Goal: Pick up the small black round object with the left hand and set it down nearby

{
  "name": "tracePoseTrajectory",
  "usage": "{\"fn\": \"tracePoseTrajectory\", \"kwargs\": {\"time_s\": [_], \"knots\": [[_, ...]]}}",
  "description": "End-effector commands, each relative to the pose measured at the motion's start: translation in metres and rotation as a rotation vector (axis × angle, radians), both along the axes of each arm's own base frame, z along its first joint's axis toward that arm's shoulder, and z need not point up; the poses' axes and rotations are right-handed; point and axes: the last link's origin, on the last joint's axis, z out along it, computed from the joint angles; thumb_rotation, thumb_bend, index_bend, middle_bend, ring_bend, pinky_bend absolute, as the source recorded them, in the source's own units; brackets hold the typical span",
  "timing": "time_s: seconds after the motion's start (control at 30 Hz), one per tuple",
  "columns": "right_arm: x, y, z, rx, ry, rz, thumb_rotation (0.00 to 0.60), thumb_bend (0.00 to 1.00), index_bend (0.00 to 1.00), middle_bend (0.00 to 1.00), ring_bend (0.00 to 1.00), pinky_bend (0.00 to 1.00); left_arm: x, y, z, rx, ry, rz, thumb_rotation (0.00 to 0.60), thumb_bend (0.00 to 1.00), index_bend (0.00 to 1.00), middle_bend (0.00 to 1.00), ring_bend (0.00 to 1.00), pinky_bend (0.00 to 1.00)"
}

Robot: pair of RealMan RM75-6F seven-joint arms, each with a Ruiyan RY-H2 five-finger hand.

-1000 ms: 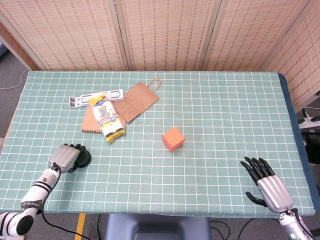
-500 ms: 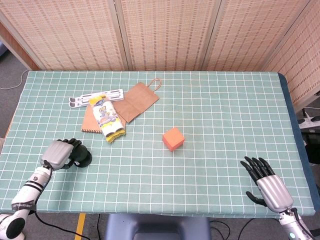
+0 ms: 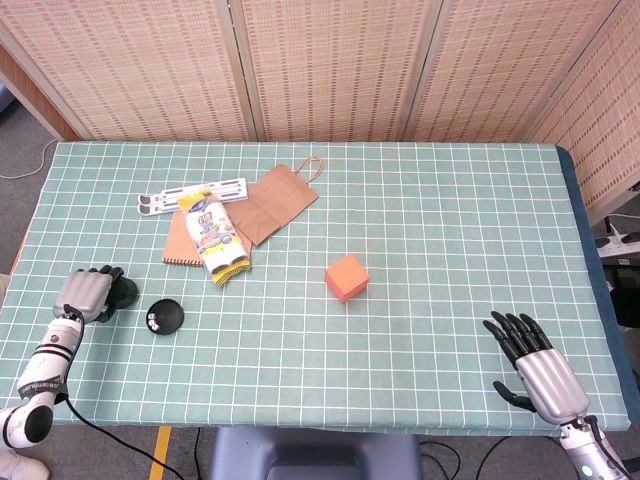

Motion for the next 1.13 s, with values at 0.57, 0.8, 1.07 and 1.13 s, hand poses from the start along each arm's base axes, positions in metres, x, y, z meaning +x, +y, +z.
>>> {"fn": "tracePoseTrajectory", "kwargs": {"time_s": [0.57, 0.8, 1.07, 1.13], "knots": [[0.001, 0.002, 0.003, -0.015, -0.007, 0.0, 0.6, 0.18, 0.0, 0.0, 0.0, 0.0, 0.012, -0.023, 0.006, 0.029, -0.082, -0.002, 0.6, 0.4, 0.0, 0.0, 0.0, 0.2], [0.0, 0.001, 0.004, -0.029, -0.011, -0.01, 0.6, 0.18, 0.0, 0.0, 0.0, 0.0, 0.017, -0.126, 0.009, 0.147, -0.395, -0.264, 0.6, 0.4, 0.0, 0.0, 0.0, 0.15], [-0.002, -0.001, 0.004, -0.041, 0.003, -0.026, 0.6, 0.18, 0.0, 0.0, 0.0, 0.0, 0.014, -0.167, 0.009, 0.114, -0.383, -0.331, 0.6, 0.39, 0.0, 0.0, 0.0, 0.09], [-0.002, 0.0, 0.003, -0.039, 0.004, -0.027, 0.6, 0.18, 0.0, 0.0, 0.0, 0.0, 0.014, -0.165, 0.012, 0.13, -0.38, -0.337, 0.6, 0.39, 0.0, 0.0, 0.0, 0.09]]}}
